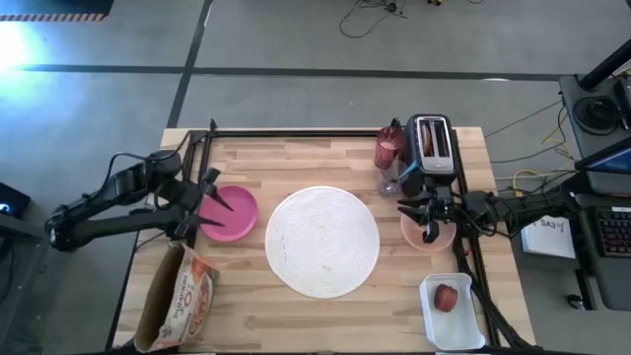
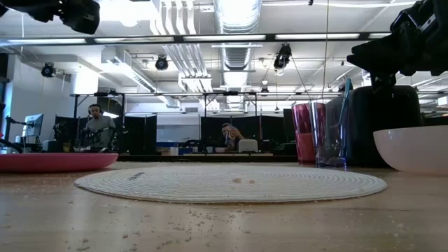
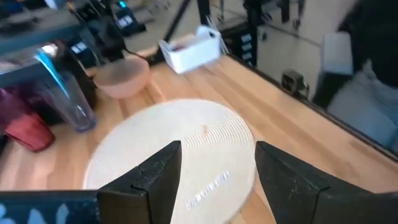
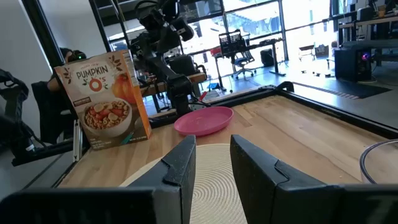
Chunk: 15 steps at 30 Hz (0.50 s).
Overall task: Arrange a breakfast setting
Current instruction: Move the cereal box to the top center of the table
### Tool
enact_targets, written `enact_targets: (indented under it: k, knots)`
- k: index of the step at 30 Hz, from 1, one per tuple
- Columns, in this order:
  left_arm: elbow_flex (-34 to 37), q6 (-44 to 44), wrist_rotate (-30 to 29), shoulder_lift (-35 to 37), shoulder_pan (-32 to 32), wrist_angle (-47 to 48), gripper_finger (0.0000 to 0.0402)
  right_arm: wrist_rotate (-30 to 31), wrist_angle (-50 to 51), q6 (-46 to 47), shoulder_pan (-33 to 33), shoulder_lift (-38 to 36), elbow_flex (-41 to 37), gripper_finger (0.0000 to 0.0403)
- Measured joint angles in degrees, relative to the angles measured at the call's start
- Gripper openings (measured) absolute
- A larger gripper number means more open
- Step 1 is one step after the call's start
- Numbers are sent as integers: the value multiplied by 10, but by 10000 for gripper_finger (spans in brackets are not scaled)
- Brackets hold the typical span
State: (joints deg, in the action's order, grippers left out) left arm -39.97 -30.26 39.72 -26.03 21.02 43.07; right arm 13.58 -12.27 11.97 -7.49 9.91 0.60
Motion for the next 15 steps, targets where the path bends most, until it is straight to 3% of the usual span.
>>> enact_targets:
  k: [15]
  knots:
    - [-122, -311, -16, -155, 0, 266, 190, 0, 0, 0, 0, 0, 0, 91]
